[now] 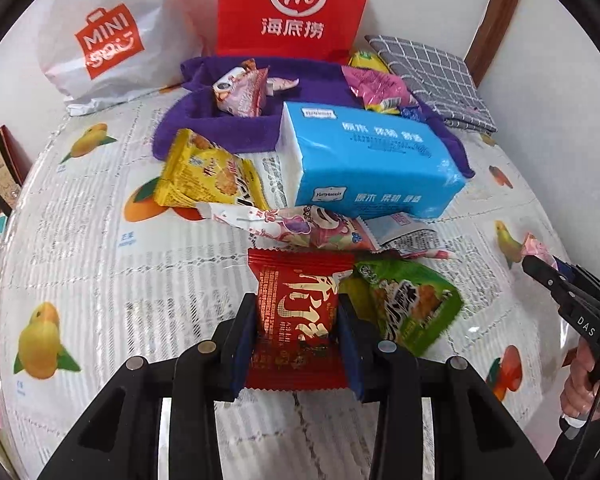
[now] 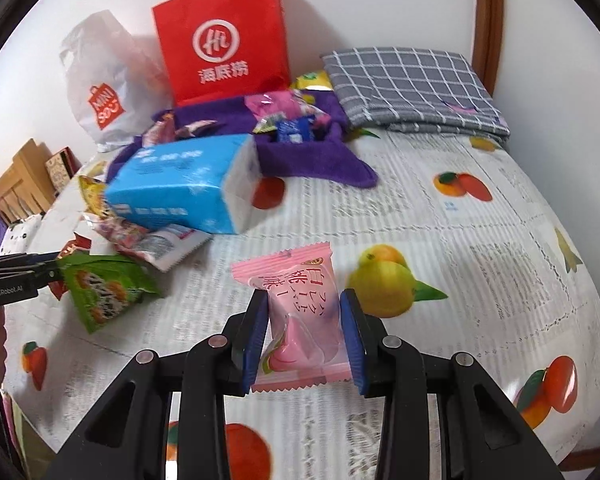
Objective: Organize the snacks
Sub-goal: 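Lift the red packet and pink packet and carry both toward the purple towel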
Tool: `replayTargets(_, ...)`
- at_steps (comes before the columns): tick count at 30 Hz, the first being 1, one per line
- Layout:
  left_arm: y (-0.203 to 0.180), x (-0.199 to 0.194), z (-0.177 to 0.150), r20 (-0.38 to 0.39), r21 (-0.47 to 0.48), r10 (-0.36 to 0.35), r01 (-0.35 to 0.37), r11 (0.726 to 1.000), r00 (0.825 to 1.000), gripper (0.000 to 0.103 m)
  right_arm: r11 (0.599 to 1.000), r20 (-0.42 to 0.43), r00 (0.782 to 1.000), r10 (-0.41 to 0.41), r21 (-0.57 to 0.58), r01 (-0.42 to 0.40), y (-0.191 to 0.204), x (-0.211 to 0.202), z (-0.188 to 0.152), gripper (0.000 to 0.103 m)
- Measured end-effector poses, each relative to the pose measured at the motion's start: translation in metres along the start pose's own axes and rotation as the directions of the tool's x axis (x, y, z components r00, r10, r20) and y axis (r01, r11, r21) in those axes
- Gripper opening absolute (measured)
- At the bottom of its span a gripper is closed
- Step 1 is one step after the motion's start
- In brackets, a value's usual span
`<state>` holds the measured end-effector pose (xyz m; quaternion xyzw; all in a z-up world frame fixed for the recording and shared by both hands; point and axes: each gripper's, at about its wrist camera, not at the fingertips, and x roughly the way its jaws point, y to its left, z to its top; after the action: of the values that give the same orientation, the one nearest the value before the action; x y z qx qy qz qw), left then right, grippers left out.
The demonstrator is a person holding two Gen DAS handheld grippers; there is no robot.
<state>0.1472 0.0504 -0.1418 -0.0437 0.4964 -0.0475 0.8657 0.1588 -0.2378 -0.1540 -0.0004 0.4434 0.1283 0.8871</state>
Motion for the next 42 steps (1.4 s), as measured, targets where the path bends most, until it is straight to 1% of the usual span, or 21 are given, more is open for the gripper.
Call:
replayTargets(10, -0.006, -0.045, 0.0, 0.077, -0.02, -0.046, 0.048, 0.999, 0.996, 0.036, 0.997, 0.037, 0.998, 0.06, -0.045, -0.058, 0.038, -0.033, 0.017, 0.036)
replayTargets(17, -0.012, -0.065, 0.01, 0.104, -0.028, -0.072, 0.076, 0.997, 0.992, 0.036, 0.995, 0.07, 0.994, 0.09, -0.04, -0.087, 0.052, -0.054, 0.032, 0.036)
replayTargets(21, -0.014, -0.071, 0.016, 0.118, -0.027, -0.076, 0.08, 0.996, 0.99, 0.036, 0.994, 0.081, 0.991, 0.105, -0.032, -0.102, 0.054, -0.061, 0.04, 0.036)
replayTargets(30, -0.013, -0.081, 0.032, 0.144, -0.025, -0.081, 0.086, 0.996, 0.986, 0.036, 0.994, 0.109, 0.988, 0.108, -0.045, -0.104, 0.058, -0.069, 0.056, 0.036)
replayTargets(42, -0.006, -0.077, 0.053, 0.149, -0.035, -0.087, 0.094, 0.995, 0.985, 0.036, 0.993, 0.113, 0.987, 0.114, -0.043, -0.109, 0.06, -0.062, 0.075, 0.036)
